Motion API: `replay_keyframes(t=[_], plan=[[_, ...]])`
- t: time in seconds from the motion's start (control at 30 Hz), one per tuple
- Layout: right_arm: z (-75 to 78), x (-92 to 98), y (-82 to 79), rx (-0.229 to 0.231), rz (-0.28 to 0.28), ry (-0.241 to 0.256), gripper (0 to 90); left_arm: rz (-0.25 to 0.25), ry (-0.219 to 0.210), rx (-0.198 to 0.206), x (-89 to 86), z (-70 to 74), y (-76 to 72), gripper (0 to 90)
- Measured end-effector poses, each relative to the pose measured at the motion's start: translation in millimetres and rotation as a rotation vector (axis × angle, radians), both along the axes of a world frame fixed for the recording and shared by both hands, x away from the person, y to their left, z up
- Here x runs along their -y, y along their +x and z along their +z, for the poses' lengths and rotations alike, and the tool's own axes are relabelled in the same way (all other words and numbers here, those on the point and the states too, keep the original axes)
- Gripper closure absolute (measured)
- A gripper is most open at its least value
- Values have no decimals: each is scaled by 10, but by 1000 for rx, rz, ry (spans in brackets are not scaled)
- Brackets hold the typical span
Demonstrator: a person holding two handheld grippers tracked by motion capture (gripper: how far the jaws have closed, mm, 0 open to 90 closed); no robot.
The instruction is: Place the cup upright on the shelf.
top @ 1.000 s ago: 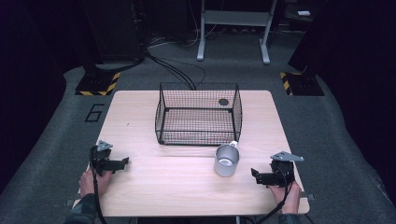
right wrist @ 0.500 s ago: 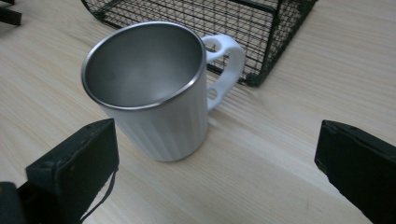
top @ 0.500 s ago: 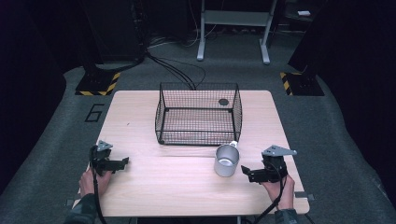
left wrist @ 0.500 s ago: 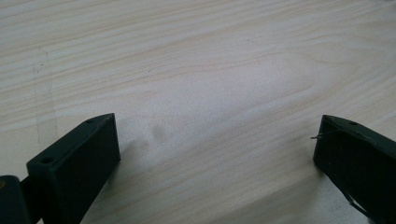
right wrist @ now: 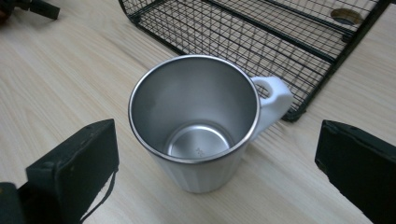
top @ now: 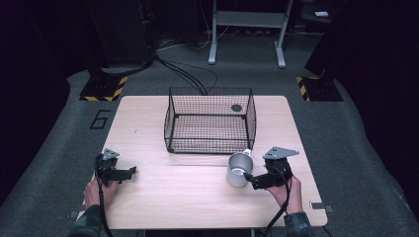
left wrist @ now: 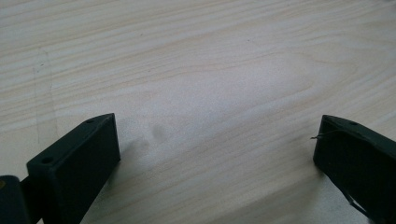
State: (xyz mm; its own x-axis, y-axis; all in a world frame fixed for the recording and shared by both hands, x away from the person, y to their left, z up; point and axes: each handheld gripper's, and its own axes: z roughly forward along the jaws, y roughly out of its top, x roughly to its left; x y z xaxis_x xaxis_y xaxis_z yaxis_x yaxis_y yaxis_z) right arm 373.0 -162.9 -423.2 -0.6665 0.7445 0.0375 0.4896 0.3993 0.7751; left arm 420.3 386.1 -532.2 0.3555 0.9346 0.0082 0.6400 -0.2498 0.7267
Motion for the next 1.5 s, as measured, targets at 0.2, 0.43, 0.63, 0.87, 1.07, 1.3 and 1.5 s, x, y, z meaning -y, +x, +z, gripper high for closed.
replay_keyframes(t=[0.2,0.43,0.63,0.87,1.07,1.3,1.5], plan=[[11,-111,80,1,39,-24,0,0,0,0,0,0,0,4],[1,-225,179,-13,75,-46,0,0,0,0,0,0,0,4],[-41,-281,263,-31,88,-64,0,0,0,0,0,0,0,4],[-78,-319,314,-38,98,-72,0,0,0,0,0,0,0,4],[-87,-366,347,-49,107,-89,0,0,0,0,0,0,0,4],[-103,-407,375,-43,111,-107,0,0,0,0,0,0,0,4],[-115,-445,386,-47,117,-123,0,0,0,0,0,0,0,4]])
